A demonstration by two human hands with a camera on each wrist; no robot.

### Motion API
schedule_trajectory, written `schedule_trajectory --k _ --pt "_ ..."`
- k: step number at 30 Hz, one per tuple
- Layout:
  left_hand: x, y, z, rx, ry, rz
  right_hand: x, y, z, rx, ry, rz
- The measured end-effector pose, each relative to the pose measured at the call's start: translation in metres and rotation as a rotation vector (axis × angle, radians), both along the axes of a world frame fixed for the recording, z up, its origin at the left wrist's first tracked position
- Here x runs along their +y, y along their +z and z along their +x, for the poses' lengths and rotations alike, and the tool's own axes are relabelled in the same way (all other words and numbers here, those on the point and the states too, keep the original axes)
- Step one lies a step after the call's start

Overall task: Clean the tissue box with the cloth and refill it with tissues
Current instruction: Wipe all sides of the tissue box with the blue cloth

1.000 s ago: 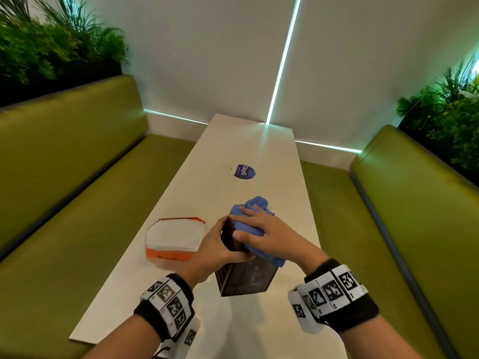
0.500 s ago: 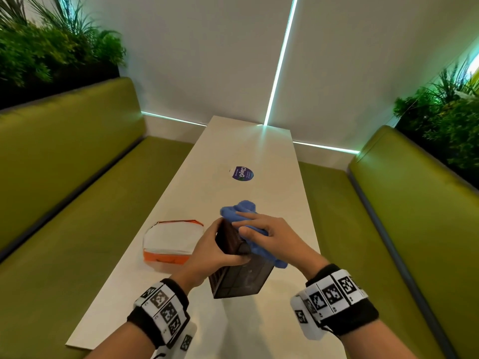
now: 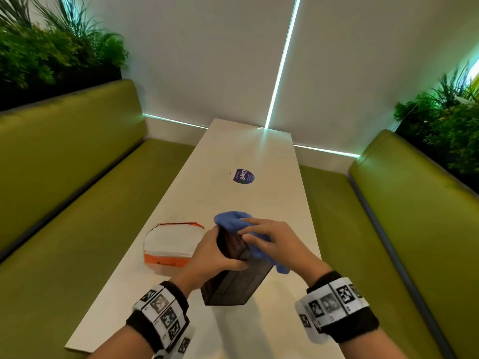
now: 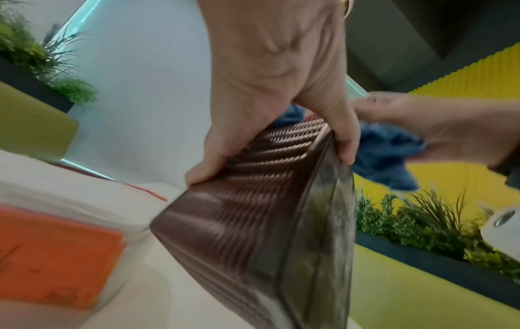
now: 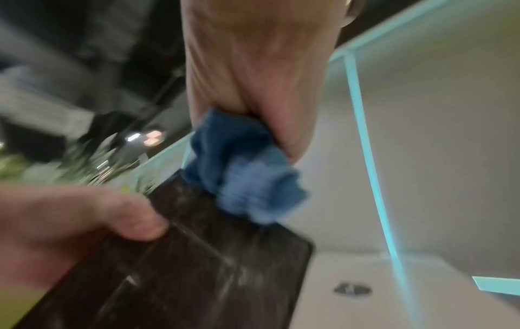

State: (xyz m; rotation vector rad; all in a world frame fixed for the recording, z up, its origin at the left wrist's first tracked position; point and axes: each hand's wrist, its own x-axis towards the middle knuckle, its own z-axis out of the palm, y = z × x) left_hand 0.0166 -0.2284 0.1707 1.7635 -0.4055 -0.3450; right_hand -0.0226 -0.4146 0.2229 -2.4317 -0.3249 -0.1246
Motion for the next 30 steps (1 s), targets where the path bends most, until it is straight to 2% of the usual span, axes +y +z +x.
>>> schedule_trajectory --k 3,5,8,12,14,18,20,24,26,30 --pt "0.001 -0.004 -0.002 0.014 0.029 0.036 -0.011 -0.001 -0.001 0.045 -0.102 0.049" --pt "-0.003 0.000 -0.004 -0.018 0.012 0.023 0.003 0.003 -0.003 0.041 -0.052 0.060" --pt "-0.007 0.005 -0.005 -0.004 0.012 -0.036 0.024 0.004 -0.003 -0.037 0.022 -0.052" --pt "0.001 0.003 -0.005 0.021 0.047 -0.046 -0.003 0.006 0.002 0.089 -0.089 0.158" --pt "0.004 0.000 -0.005 0.046 0.044 -0.067 -0.009 0.008 0.002 0.130 -0.110 0.127" --pt "0.000 -0.002 -0.009 0.002 0.013 -0.083 0.023 0.005 -0.001 0.037 -0.041 0.027" --pt "0.004 -0.001 -0.008 0.007 0.019 -0.106 0.024 0.001 0.000 0.011 -0.038 0.094" --pt "0.022 -0.004 0.001 0.111 0.042 -0.180 -0.008 -0.001 -0.003 0.081 -0.161 0.222" --pt "0.025 -0.006 0.001 0.147 0.027 -0.206 -0.002 0.000 -0.005 0.065 -0.163 0.266" --pt "0.021 -0.006 0.001 0.141 -0.023 -0.231 0.024 -0.003 -0.001 -0.032 -0.071 0.160"
